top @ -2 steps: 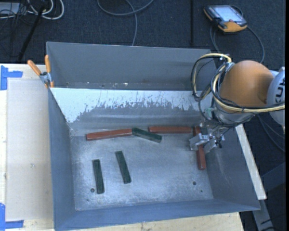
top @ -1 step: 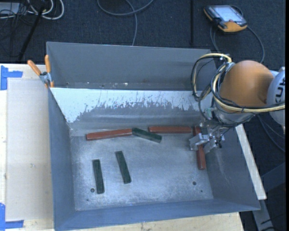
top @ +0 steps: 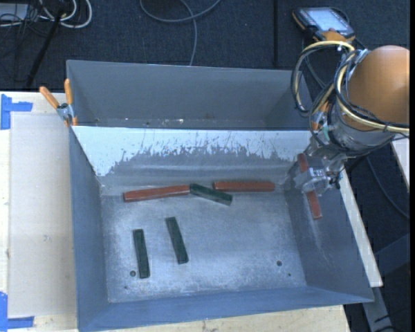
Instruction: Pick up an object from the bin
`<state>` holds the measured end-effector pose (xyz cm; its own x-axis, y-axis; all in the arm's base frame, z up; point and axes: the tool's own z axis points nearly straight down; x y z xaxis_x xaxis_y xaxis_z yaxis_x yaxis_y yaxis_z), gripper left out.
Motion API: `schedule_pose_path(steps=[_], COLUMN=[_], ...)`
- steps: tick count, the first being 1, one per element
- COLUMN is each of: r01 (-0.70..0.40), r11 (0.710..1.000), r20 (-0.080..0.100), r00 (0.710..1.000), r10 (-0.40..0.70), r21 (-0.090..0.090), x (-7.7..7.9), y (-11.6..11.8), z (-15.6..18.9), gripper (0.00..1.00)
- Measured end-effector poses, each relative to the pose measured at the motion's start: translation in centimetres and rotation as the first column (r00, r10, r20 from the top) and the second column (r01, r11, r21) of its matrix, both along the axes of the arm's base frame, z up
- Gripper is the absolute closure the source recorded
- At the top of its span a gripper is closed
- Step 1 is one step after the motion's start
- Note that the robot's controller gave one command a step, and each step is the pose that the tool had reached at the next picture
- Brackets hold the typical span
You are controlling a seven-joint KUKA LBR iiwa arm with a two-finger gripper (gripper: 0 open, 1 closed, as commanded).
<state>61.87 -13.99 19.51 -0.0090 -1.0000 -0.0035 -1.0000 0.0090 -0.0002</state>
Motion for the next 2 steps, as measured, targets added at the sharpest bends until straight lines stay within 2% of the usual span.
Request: schedule_pose_path(steps=[1,2], r01=[0.001,-0.088], r11=[1.0,0.996], r20=[-0.001,-0.004], r00=[1.0,0.996], r10=[-0.001,0.088], r21=[0.0,0.001], x=[0.0,-1.4], y=[0.0,0.7], z=[0.0,5.2], gripper=[1.0,1.0])
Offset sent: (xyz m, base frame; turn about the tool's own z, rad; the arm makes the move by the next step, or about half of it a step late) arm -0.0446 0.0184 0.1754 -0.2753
